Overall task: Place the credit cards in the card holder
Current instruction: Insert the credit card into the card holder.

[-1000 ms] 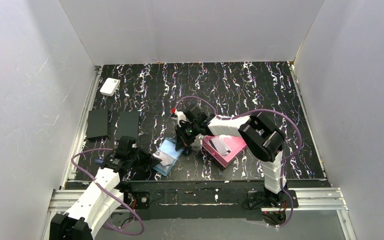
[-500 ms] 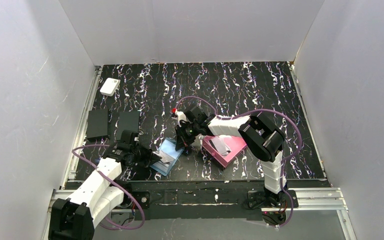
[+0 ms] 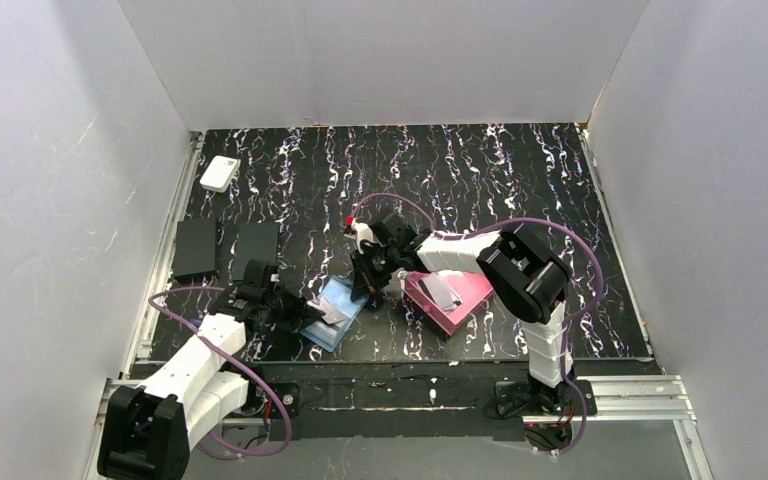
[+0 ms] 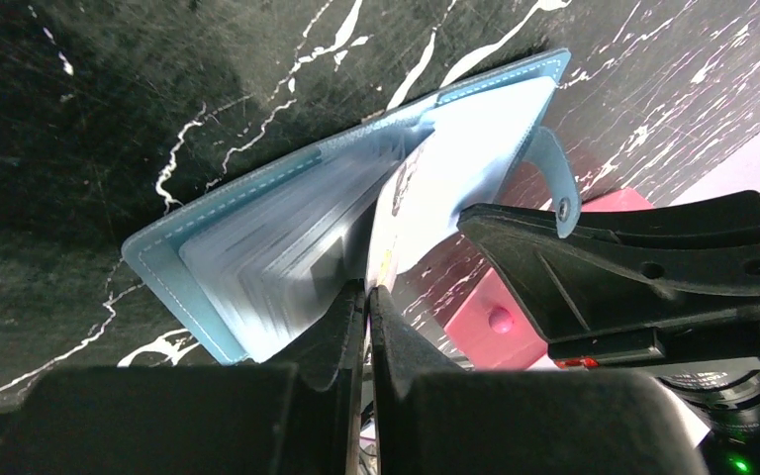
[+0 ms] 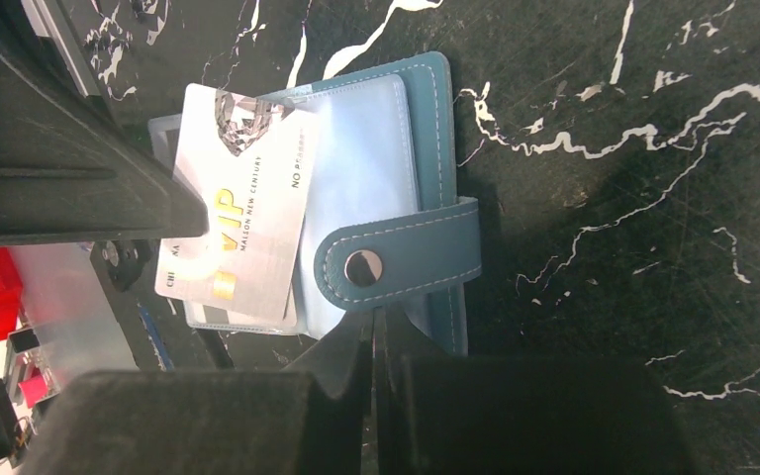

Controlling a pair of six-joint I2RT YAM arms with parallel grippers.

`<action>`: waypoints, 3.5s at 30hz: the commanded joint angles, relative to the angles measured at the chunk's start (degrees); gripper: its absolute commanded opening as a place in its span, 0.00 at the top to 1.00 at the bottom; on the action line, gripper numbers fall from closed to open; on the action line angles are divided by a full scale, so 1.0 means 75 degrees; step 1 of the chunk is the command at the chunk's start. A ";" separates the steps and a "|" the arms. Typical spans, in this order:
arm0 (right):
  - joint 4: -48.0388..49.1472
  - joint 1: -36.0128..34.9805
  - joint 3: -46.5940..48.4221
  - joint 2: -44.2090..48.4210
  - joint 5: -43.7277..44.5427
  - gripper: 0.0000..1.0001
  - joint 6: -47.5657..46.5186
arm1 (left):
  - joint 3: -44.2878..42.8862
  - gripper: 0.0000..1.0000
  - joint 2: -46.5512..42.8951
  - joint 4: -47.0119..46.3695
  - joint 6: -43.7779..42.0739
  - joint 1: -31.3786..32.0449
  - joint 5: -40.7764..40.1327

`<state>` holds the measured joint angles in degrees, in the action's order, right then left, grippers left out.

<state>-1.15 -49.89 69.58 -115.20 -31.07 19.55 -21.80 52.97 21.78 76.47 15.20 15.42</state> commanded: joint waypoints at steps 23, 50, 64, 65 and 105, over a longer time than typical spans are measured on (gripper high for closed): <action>0.0425 -0.0004 -0.0198 -0.0018 0.0007 0.99 0.0313 | 0.1805 1.00 -0.1792 -0.1323 0.0399 0.0141 -0.1479; 0.0762 -0.0028 -0.0535 0.0270 0.0009 0.99 0.0713 | 0.2025 1.00 -0.1047 -0.2813 0.1320 0.1278 -0.1766; -0.0205 -0.0039 0.0026 0.0481 0.0260 0.99 0.0248 | 0.1198 0.94 -0.0163 -0.2189 0.0048 0.1278 -0.1709; -0.0467 -0.0041 0.0198 0.0527 0.0338 0.97 0.0116 | 0.1038 0.90 -0.0131 -0.1936 -0.0110 0.1278 -0.1680; 0.0613 -0.0083 -0.0714 0.1364 -0.0035 0.74 0.1249 | -0.0968 0.75 0.2175 -0.0326 -0.1534 0.1479 -0.1708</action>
<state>-3.99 -50.00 67.00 -108.90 -29.50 23.81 -29.41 65.45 21.15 65.76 26.11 2.92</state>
